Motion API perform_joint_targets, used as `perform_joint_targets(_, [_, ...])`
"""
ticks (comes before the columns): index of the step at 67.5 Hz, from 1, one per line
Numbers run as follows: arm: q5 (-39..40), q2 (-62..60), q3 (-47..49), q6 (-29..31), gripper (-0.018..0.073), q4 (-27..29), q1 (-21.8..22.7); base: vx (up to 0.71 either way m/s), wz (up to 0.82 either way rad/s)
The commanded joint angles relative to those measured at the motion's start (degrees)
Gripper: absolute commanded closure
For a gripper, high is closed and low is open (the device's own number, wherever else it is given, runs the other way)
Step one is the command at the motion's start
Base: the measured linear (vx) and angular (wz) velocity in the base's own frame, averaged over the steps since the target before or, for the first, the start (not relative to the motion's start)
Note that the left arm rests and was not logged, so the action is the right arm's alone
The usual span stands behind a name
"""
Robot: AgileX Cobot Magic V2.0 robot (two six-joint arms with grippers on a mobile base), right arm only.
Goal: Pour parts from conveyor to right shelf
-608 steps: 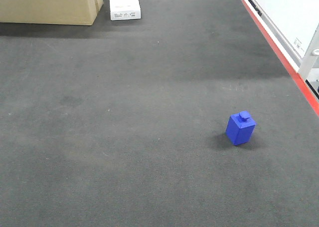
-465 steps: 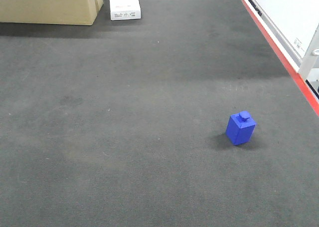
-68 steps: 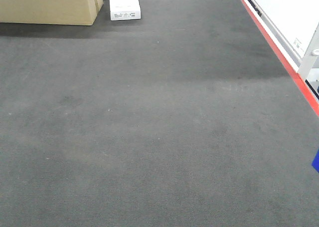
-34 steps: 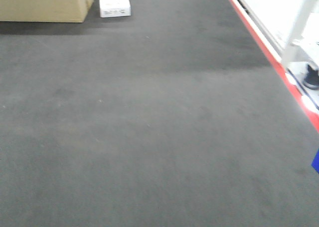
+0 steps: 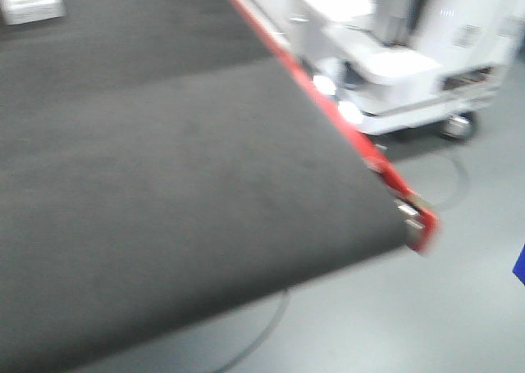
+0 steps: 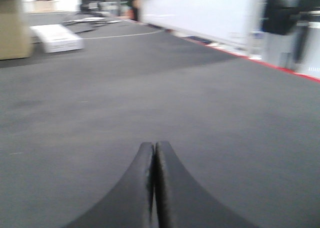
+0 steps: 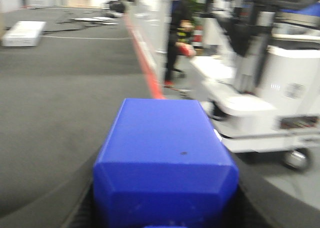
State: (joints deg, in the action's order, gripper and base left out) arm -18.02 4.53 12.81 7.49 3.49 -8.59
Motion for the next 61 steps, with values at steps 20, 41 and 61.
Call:
perform_joint_targets(20, [4.7,0.7,1.5,0.5,0.0565,-0.1,0.1,-0.41,-0.91])
perform_joint_targets(41, [4.7,0.7,1.5,0.5,0.0565,-0.1,0.1,-0.41,-0.88])
perform_joint_targets(61, [4.6,0.7,1.5,0.5,0.0565,-0.1,0.1,-0.36,-0.75])
